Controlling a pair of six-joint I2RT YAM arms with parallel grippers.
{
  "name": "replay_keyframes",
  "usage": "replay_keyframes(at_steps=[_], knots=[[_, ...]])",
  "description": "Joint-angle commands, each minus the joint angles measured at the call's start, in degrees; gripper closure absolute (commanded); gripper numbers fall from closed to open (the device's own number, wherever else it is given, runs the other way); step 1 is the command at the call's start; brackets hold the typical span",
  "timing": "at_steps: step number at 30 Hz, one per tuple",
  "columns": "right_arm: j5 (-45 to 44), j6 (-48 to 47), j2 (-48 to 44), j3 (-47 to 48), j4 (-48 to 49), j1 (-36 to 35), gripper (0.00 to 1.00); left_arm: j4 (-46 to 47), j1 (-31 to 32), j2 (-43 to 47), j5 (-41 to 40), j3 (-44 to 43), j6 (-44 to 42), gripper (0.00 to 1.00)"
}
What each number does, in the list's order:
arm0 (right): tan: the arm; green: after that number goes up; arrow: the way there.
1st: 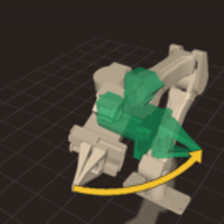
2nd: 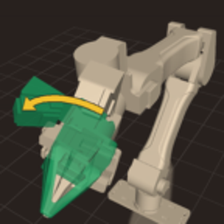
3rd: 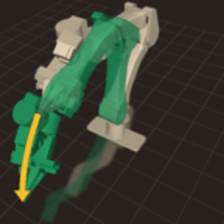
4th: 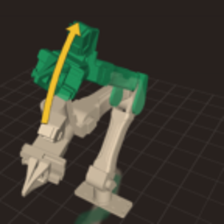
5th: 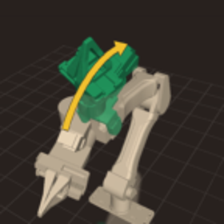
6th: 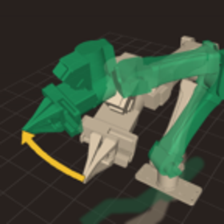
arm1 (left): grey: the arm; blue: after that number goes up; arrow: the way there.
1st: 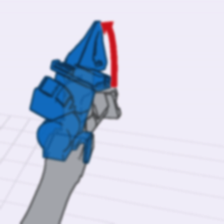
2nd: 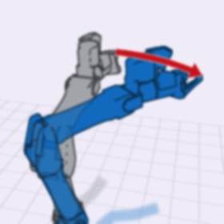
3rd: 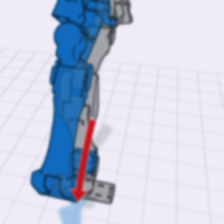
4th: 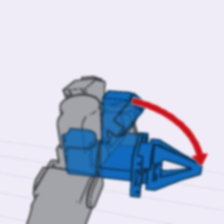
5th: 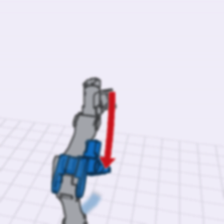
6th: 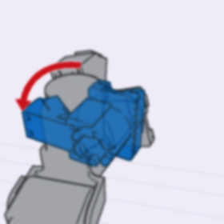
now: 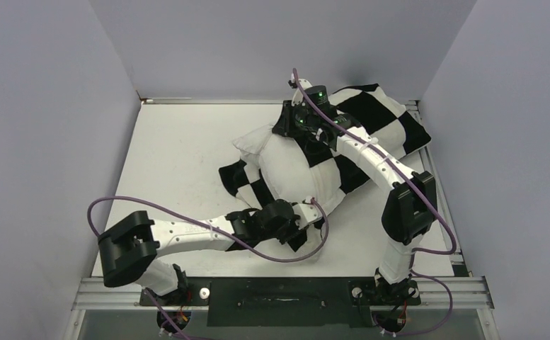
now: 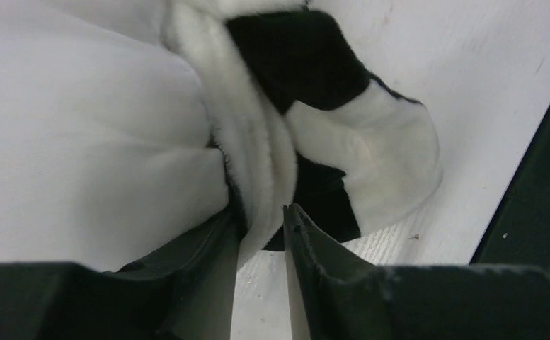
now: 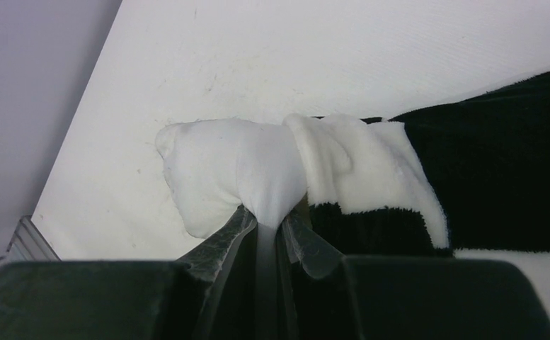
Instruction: Remove the pillowcase from the pillow
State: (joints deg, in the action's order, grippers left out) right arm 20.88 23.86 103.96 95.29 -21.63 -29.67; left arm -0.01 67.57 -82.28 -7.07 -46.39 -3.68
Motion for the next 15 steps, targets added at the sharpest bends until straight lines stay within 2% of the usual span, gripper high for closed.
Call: replay_keyframes(at_steps=[1,5,11,15], knots=[[0.49,3.37,-1.26,3.42,23.01,1.59,0.95,-3.80,4.50,-4.60,5.74,-3.04,5.23,0.65],[4.71,3.74,-2.81,-2.27,24.47,0.88,0.95,1.02,4.04,-1.25,4.47,-3.93,9.69,0.38],[6.76,2.85,-6.76,-9.19,24.45,0.75,0.95,1.70,2.28,6.78,1.58,-4.94,14.89,0.22],[6.98,1.78,-8.52,-11.08,23.70,0.80,0.93,-0.93,-1.38,12.12,-1.09,-4.32,22.84,0.13]])
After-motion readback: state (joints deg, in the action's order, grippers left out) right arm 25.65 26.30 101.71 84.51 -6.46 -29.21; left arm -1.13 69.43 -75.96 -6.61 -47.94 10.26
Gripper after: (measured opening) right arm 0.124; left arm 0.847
